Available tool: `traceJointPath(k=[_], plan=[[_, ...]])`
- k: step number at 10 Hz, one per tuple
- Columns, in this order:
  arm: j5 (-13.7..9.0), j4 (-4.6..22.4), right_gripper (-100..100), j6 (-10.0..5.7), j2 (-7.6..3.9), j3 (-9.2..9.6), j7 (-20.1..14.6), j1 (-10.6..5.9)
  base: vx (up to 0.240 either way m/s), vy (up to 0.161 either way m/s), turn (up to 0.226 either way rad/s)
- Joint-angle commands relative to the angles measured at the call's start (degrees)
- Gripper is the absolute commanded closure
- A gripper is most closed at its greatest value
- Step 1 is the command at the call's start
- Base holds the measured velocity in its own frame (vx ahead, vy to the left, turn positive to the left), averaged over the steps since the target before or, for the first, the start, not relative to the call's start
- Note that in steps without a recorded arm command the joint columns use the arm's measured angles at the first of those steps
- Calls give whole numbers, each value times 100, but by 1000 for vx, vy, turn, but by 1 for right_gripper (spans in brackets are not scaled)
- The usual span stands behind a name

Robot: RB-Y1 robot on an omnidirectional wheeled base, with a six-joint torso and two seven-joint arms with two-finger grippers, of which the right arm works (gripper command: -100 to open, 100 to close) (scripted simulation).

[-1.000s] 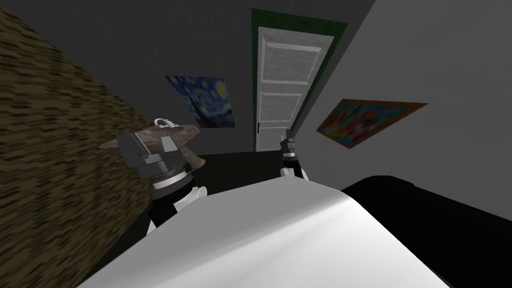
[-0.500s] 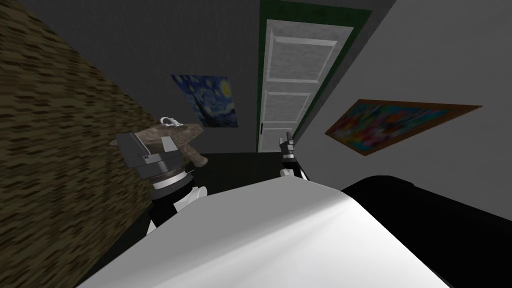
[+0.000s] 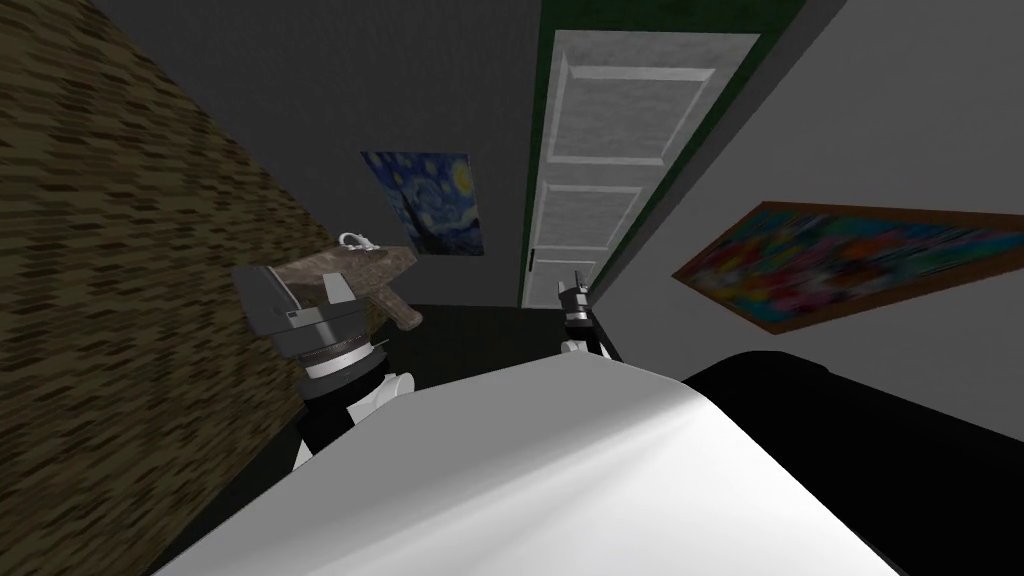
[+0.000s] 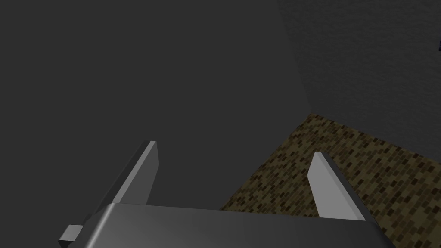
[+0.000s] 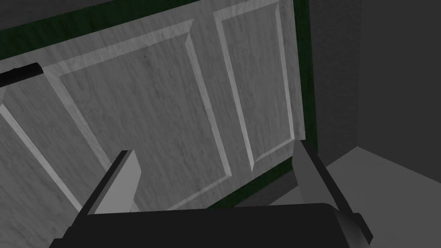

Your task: Pull the door open

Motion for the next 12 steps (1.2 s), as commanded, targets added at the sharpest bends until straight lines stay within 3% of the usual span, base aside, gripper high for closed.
traceJointPath(k=[1,12], plan=[[-159,198,-100,-117,-44,-14,-233,20,89,-20,126],[-1372,1651,-100,-815,-332,-166,-1872,14,93,-28,169]])
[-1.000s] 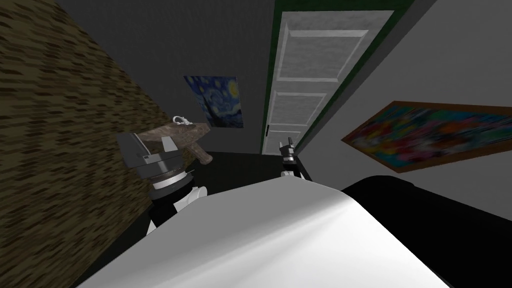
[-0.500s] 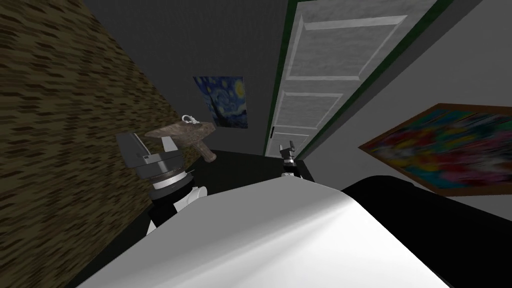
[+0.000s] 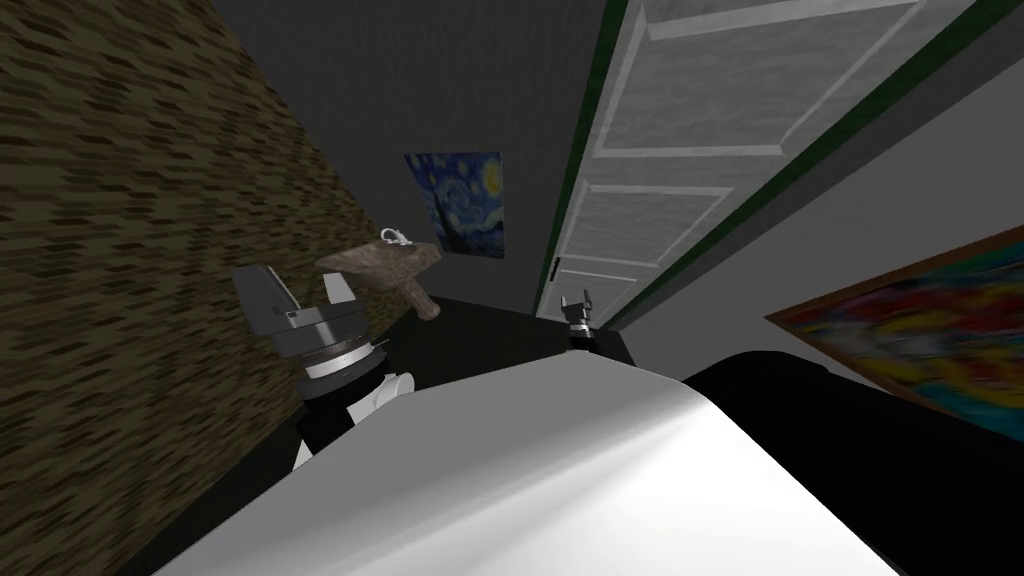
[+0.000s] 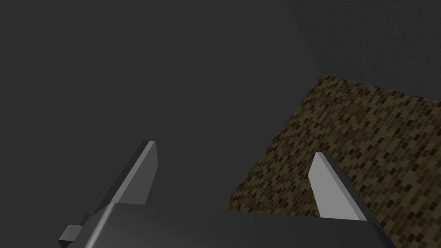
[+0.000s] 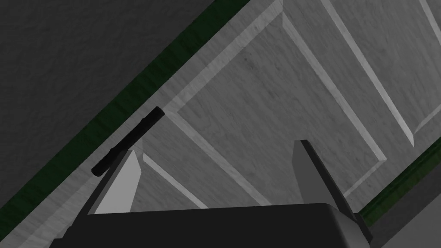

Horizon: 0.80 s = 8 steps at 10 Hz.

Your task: Pull the door open

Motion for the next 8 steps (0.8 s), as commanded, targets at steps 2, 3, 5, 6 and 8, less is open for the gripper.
traceJointPath(k=[2,3,5,6,8], plan=[[-315,385,-100,-205,-76,-41,-445,3,90,-42,184],[-433,538,-100,-274,-100,-56,-610,2,90,-41,179],[-671,822,-100,-410,-147,-86,-931,1,93,-51,167],[-789,964,-100,-479,-169,-101,-1091,0,99,-48,234],[-1026,1249,-100,-615,-214,-131,-1412,-1,85,-50,144]])
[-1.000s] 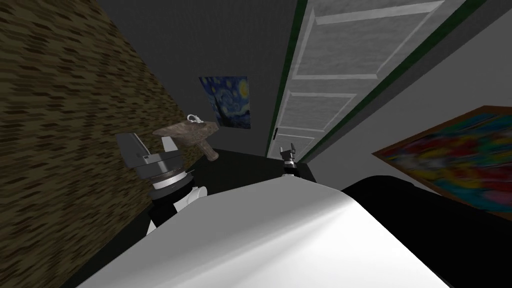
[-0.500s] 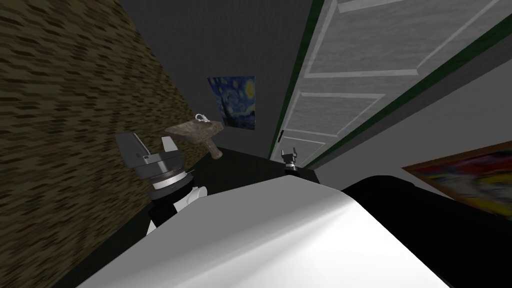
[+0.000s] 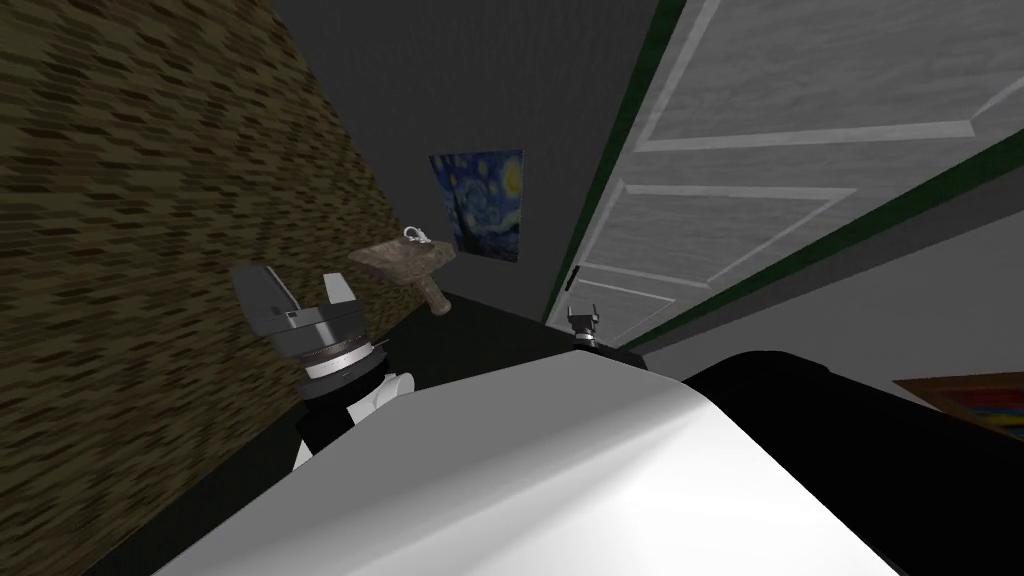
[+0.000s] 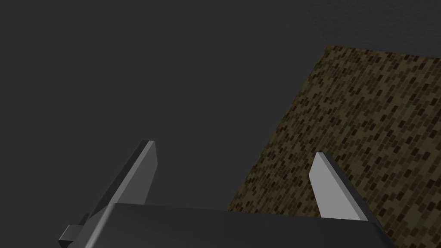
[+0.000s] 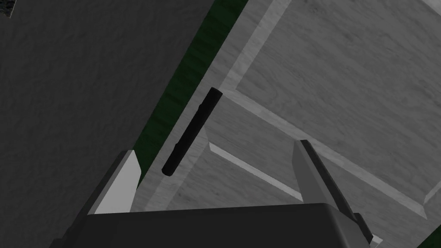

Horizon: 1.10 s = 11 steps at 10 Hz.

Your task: Pull the door open

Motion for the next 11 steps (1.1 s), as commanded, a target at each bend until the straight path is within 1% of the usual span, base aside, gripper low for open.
traceJointPath(k=[1,3,4,11], plan=[[-189,179,-100,-132,-25,-9,-281,59,83,-48,195],[-419,455,-100,-265,-66,-38,-593,58,78,-54,170],[-419,455,-100,-265,-66,-38,-593,58,54,-35,48],[-1194,1383,-100,-711,-197,-135,-1640,53,73,-52,162]])
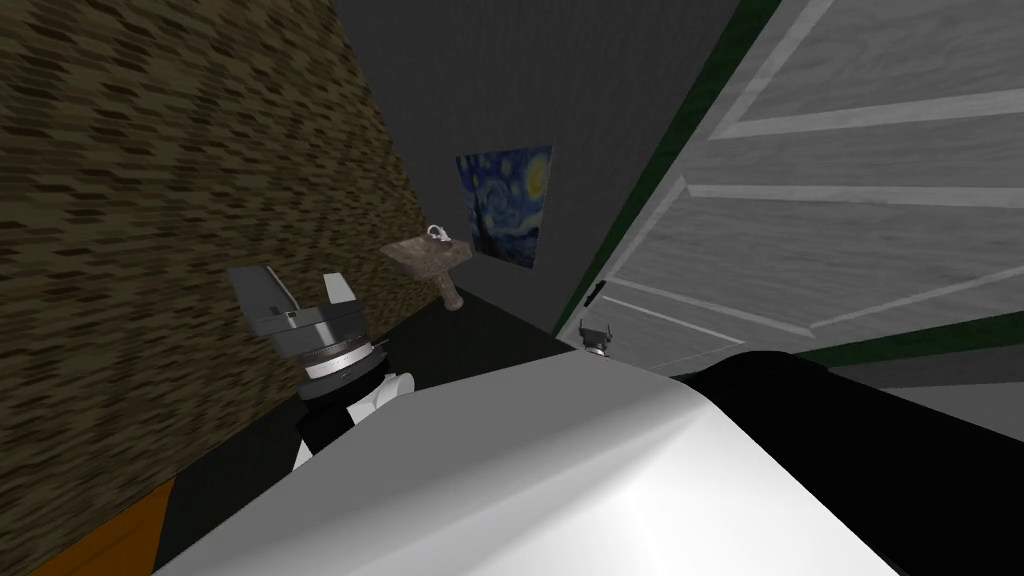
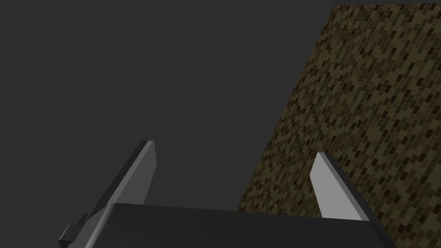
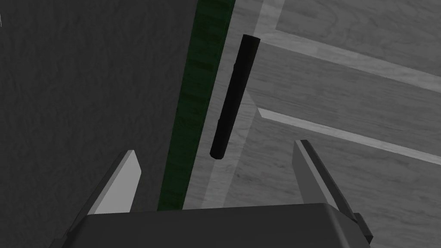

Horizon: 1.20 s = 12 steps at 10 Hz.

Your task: Pull the door open

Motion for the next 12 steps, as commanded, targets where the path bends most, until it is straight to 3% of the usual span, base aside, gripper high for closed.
traceJointPath(k=[1,10,12], plan=[[-173,165,-100,-84,-28,-26,-234,19,71,-82,132],[-966,1114,-100,-541,-149,-126,-1305,14,64,-64,138],[-1228,1429,-100,-692,-187,-159,-1660,13,71,-91,195]])
